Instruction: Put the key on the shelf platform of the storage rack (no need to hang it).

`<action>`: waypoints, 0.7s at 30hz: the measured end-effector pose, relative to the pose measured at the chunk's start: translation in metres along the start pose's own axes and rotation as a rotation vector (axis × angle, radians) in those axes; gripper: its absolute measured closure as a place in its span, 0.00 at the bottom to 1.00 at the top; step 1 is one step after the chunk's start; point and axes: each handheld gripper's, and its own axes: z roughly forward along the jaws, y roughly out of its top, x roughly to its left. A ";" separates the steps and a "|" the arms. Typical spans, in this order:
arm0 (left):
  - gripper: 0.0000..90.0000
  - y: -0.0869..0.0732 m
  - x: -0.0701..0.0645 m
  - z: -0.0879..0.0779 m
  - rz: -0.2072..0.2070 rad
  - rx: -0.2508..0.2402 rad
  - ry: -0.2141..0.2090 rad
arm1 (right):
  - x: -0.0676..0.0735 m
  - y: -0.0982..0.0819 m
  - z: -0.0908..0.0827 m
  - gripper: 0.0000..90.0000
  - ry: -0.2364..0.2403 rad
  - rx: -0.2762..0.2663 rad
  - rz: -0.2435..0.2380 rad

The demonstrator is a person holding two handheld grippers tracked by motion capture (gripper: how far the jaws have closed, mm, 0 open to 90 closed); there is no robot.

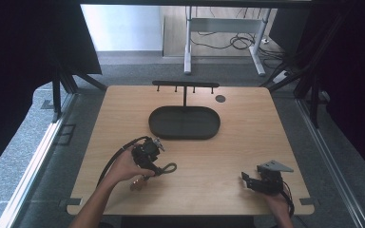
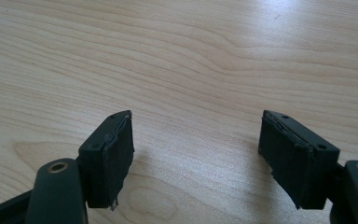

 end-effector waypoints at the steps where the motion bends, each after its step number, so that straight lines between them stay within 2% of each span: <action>1: 0.42 0.000 0.000 0.000 0.000 0.000 0.000 | 0.000 0.000 0.000 0.30 0.000 0.000 0.000; 10: 0.43 -0.010 0.005 0.010 -0.020 0.039 -0.009 | 0.000 0.000 0.000 0.30 -0.001 0.003 0.001; 21: 0.48 -0.014 0.003 0.021 0.004 0.082 -0.011 | 0.001 0.000 0.000 0.30 -0.001 0.004 0.002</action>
